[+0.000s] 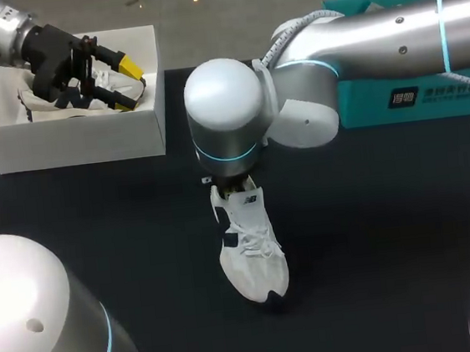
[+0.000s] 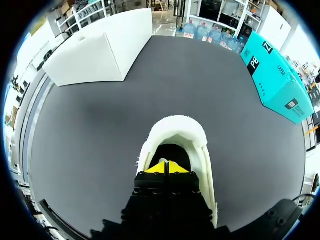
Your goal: Take the shoe out of the shoebox, open the shoe tongue, remove and reinsert the insole, then place the shoe into the shoebox
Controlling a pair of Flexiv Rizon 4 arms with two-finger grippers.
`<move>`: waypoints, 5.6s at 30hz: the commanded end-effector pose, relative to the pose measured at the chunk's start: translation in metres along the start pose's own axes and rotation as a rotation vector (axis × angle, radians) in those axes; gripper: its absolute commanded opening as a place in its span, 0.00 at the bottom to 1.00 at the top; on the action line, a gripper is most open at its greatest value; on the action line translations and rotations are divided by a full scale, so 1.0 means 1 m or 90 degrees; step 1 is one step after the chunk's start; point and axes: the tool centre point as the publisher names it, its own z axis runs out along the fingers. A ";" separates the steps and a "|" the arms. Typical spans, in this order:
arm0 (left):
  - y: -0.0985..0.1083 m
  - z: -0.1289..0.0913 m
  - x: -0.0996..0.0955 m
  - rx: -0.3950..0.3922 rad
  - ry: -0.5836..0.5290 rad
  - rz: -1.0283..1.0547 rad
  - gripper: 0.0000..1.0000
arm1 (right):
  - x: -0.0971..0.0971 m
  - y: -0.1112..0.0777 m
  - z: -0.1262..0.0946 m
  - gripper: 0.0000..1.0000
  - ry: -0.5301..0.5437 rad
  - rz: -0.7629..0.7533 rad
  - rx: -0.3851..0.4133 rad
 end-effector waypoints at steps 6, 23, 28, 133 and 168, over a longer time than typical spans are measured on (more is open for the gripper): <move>0.000 -0.001 0.000 0.001 0.002 0.000 1.00 | 0.003 -0.006 0.026 0.00 -0.012 -0.015 0.041; 0.000 -0.001 0.000 0.001 0.002 0.000 1.00 | 0.001 -0.004 -0.014 0.00 0.017 -0.071 0.073; 0.000 -0.001 0.000 0.001 0.002 0.000 1.00 | -0.001 -0.009 -0.005 0.00 0.020 -0.088 0.123; 0.000 -0.001 0.000 0.001 0.002 0.000 1.00 | -0.008 -0.047 -0.048 1.00 -0.015 -0.030 0.461; 0.000 -0.001 0.000 0.001 0.002 0.000 1.00 | -0.012 -0.079 -0.079 1.00 -0.015 -0.009 0.487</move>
